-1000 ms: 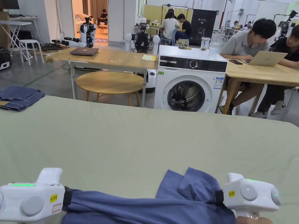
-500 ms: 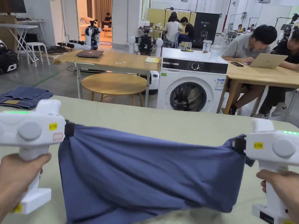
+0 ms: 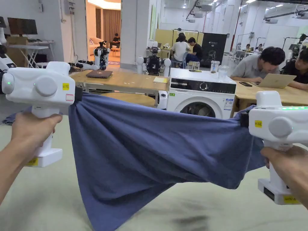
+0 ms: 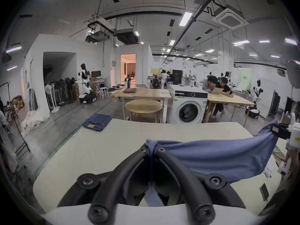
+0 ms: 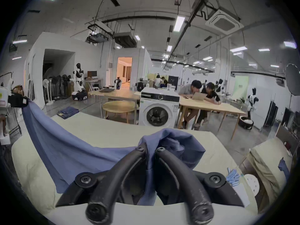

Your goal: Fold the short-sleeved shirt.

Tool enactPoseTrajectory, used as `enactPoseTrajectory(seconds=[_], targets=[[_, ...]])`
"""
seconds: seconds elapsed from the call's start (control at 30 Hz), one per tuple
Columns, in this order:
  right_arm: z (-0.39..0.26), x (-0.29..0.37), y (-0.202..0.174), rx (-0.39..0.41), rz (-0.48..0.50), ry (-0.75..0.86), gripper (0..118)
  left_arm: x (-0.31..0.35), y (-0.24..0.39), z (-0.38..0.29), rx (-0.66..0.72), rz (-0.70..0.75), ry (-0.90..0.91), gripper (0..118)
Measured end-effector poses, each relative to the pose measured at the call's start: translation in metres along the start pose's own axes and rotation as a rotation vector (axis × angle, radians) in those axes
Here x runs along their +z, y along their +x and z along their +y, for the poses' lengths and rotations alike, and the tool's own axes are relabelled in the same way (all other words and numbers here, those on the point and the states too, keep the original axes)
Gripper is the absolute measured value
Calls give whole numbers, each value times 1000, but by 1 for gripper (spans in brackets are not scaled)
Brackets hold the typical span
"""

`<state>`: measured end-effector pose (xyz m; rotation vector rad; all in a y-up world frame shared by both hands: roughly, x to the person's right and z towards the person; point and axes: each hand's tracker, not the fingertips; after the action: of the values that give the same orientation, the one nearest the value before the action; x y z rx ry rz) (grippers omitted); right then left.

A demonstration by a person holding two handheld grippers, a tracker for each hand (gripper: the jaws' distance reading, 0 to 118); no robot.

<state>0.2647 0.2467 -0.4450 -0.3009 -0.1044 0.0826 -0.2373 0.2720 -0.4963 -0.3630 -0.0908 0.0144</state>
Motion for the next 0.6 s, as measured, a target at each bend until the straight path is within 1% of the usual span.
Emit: enactPoseTrajectory(seconds=[0.23, 0.37, 0.43, 0.47, 0.53, 0.6], targets=[[31, -31, -6, -12, -32, 61, 5, -25, -6, 33, 4, 41, 56, 0], [34, -46, -13, 12, -49, 82, 5, -32, -4, 37, -25, 57, 79, 0], [23, -46, -15, 13, -51, 86, 5, -32, -4, 25, -20, 43, 79, 0], [15, -48, -15, 0, -46, 77, 5, -34, -4, 18, -23, 45, 69, 0], [-4, -52, -15, -12, -38, 30, 5, -35, -7, -3, -14, 21, 44, 0], [-31, -54, -16, 5, -33, -29, 5, -34, -7, -32, -1, 9, 16, 0]])
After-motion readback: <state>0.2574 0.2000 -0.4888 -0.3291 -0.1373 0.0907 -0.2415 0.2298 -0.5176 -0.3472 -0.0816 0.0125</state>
